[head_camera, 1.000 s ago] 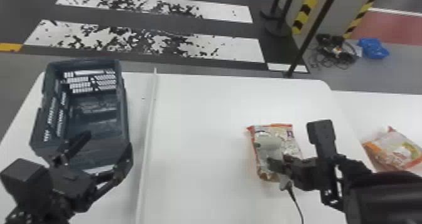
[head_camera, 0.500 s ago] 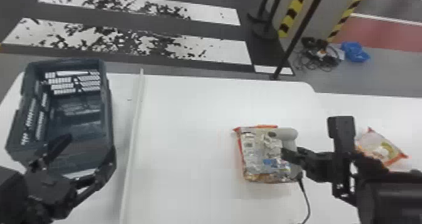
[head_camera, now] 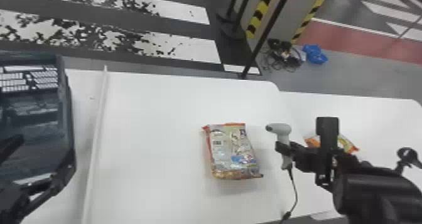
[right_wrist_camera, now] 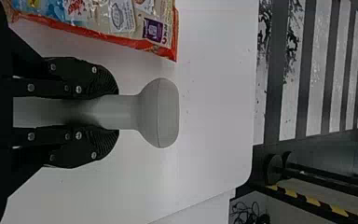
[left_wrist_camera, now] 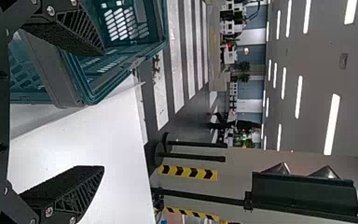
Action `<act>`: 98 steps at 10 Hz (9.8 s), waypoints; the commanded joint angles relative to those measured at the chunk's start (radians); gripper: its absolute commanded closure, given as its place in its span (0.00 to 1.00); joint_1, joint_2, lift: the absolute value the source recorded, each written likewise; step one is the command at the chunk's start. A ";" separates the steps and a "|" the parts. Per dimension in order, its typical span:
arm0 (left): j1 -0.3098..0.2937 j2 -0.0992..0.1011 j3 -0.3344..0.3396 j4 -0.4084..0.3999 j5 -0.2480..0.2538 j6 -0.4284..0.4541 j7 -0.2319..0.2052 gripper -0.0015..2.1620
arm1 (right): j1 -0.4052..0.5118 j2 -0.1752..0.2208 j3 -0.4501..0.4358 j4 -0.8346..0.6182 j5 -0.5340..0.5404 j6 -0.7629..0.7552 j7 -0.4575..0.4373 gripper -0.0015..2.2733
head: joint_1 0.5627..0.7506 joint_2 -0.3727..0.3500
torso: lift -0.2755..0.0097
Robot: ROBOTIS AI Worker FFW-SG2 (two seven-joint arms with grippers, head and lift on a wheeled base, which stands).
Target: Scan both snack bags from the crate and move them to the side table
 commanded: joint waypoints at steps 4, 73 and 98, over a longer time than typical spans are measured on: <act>0.001 -0.002 -0.002 -0.003 -0.003 0.000 0.000 0.07 | -0.061 -0.032 0.011 0.217 0.017 -0.169 -0.009 0.99 | 0.70 0.03 | 0.70; 0.027 -0.002 0.015 -0.011 0.006 -0.031 -0.005 0.07 | -0.245 -0.158 -0.243 0.536 -0.344 -0.178 -0.496 0.02 | 0.70 0.03 | 0.70; 0.097 -0.055 -0.013 -0.045 0.003 -0.163 0.090 0.07 | 0.402 0.209 0.437 -0.125 -0.074 -0.951 -0.610 0.03 | 0.70 0.36 | 0.70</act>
